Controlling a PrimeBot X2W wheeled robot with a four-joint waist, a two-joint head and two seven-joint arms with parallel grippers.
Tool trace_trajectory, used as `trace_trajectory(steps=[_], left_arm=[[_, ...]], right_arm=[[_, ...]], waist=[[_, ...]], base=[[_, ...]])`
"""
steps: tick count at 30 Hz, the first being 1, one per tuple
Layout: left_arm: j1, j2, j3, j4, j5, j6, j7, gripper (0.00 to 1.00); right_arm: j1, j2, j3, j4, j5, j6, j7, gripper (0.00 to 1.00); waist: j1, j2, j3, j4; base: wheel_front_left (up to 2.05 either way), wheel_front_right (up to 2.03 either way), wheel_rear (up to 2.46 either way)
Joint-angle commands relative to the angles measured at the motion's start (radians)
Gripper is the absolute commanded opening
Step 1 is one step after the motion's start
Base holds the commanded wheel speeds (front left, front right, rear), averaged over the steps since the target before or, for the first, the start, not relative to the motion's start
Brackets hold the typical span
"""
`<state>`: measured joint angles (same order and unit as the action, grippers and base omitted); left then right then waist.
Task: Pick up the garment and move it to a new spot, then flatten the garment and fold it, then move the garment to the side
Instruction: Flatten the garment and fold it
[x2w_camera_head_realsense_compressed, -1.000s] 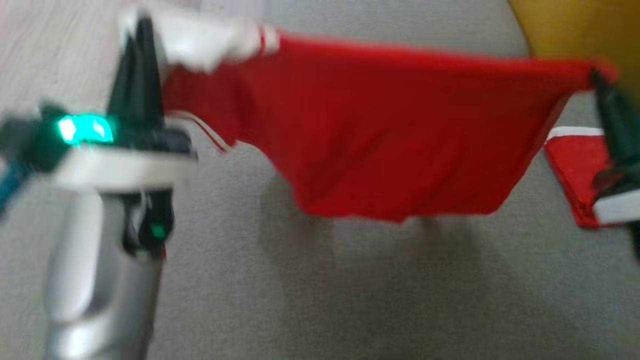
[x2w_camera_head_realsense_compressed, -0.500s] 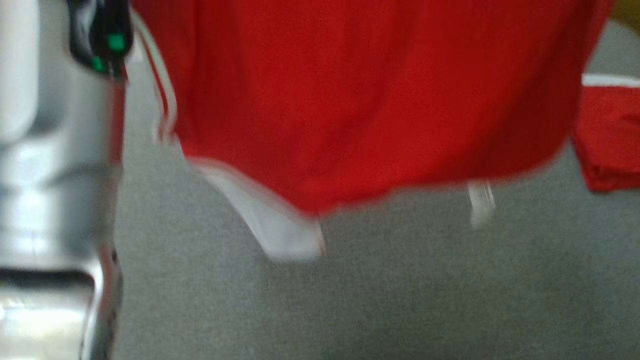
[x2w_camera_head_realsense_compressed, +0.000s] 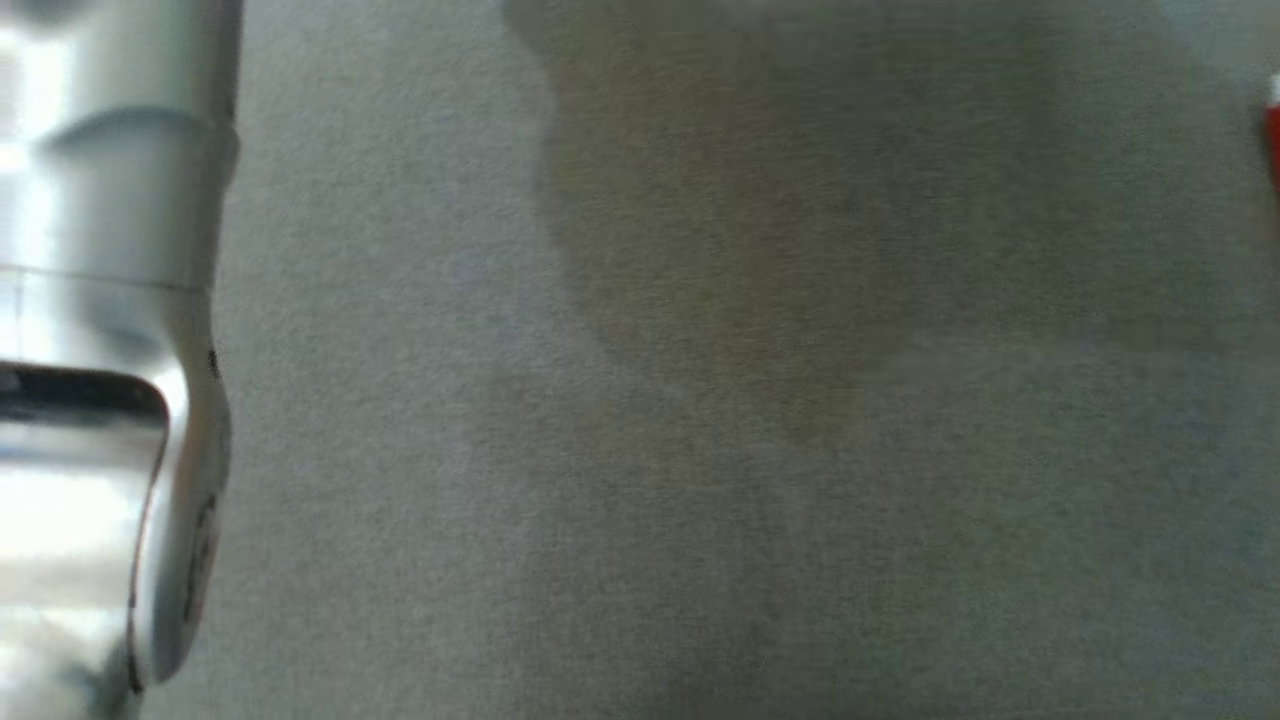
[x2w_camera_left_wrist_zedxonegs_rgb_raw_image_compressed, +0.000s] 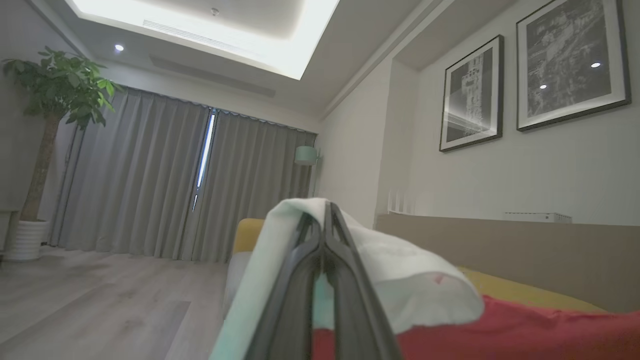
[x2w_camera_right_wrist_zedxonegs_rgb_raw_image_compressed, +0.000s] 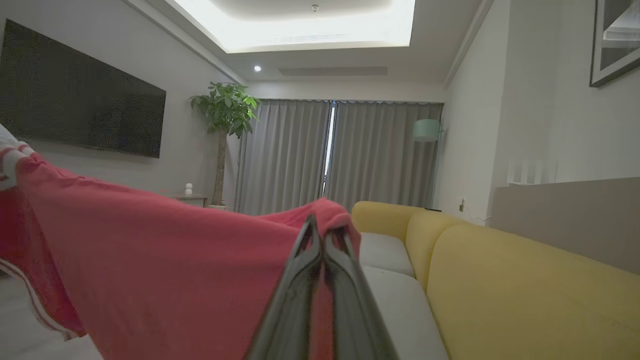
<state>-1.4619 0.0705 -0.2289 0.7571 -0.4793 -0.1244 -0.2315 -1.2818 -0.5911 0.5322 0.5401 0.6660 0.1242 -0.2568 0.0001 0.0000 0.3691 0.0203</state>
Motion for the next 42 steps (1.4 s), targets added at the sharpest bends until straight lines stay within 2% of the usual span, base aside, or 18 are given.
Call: trace_trajectory(steps=[1,6,11,12,15,21,26,35,39,42], left_arm=[[0.008,0.037,-0.003,-0.023,-0.011,-0.004,-0.010,0.00],[0.207,0.046,-0.056,-0.060,-0.049,-0.006,-0.023,0.00],[0.509,0.077,-0.106,-0.154,-0.084,-0.006,-0.028,0.00],[0.509,0.077,-0.106,-0.154,-0.084,-0.006,-0.028,0.00],[0.709,0.097,-0.120,-0.228,-0.096,-0.006,-0.029,0.00],[1.111,0.105,-0.110,-0.397,-0.141,0.062,-0.028,0.00],[1.351,0.101,-0.115,-0.553,-0.173,0.136,0.003,0.00],[1.567,0.121,-0.127,-0.791,-0.194,0.247,0.098,0.00],[1.572,0.129,-0.117,-0.842,-0.205,0.275,0.135,0.00],[1.526,0.123,-0.115,-0.841,-0.216,0.278,0.164,0.00]], right_arm=[[0.037,-0.017,-0.006,-0.016,-0.005,0.007,-0.005,0.00],[0.181,-0.026,0.021,0.011,0.004,0.007,-0.005,0.00],[0.371,-0.025,0.062,0.028,0.039,0.007,-0.005,0.00],[0.371,-0.025,0.062,0.028,0.039,0.007,-0.005,0.00],[0.488,-0.032,0.066,0.010,0.067,0.007,-0.005,0.00],[0.736,-0.049,0.026,-0.057,0.087,0.007,-0.005,0.00],[0.942,-0.060,-0.023,-0.130,0.071,0.007,-0.005,0.00],[1.243,-0.047,-0.134,-0.270,0.011,0.007,-0.005,0.00],[1.287,-0.036,-0.152,-0.301,0.008,0.007,-0.005,0.00],[1.278,-0.022,-0.161,-0.303,0.015,0.007,-0.005,0.00]], waist=[[-0.0001,0.0000,0.018,0.023],[-0.0001,0.0000,0.002,0.045],[-0.0001,0.0000,-0.062,0.047],[-0.0001,0.0000,-0.062,0.047],[-0.0001,0.0000,-0.107,0.042],[-0.0001,0.0000,-0.199,0.021],[-0.0001,0.0000,-0.257,0.020],[-0.0001,0.0000,-0.295,0.012],[-0.0001,0.0000,-0.288,0.005],[-0.0001,0.0000,-0.266,0.003]], base=[[0.00,0.00,0.00],[0.00,0.00,0.00],[0.00,0.00,0.00],[0.00,0.00,0.00],[0.00,0.00,0.00],[0.00,0.00,0.00],[0.00,0.00,0.00],[0.00,0.00,0.00],[0.00,0.00,0.00],[0.00,0.00,0.00]])
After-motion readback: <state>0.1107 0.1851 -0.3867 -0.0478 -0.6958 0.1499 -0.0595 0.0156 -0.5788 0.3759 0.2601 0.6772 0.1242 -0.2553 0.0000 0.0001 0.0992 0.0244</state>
